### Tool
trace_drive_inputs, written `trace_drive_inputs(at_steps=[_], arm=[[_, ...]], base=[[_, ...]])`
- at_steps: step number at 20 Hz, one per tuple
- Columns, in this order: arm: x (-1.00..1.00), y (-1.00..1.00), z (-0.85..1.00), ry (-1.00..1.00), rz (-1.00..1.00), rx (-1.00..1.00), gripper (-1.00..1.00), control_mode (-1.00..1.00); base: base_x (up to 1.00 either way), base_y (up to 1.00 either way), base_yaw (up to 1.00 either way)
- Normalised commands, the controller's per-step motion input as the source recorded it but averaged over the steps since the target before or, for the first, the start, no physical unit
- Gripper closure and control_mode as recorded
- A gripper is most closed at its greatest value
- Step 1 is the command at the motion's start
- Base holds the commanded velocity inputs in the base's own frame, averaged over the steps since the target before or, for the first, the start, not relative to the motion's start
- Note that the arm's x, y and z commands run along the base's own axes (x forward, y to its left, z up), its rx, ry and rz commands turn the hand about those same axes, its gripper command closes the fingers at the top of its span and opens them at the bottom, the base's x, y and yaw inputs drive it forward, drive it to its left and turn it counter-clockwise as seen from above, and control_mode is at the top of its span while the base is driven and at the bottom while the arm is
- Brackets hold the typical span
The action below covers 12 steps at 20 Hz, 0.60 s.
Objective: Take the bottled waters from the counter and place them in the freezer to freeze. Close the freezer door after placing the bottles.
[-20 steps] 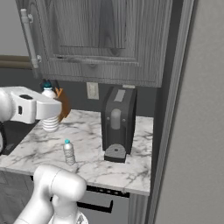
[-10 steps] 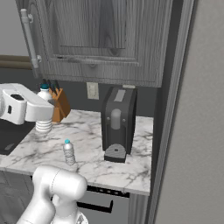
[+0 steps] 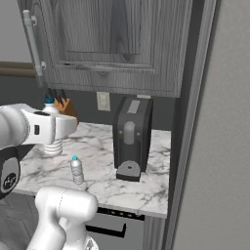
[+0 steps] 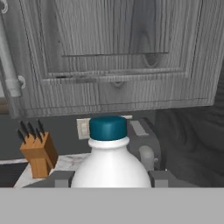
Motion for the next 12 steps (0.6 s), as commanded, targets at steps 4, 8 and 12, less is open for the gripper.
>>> trace_drive_inputs(at_steps=[4,8,12], arm=[[-0.11,0.02,-0.08,0.01,0.06,0.0,1.0,-1.0],[-0.11,0.14,-0.1,0.0,0.0,-0.03,1.0,-1.0],[-0.1,0.2,-0.04,-0.02,0.0,0.0,1.0,-1.0]], base=[[0.0,0.0,0.0],[0.0,0.0,0.0],[0.0,0.0,0.0]])
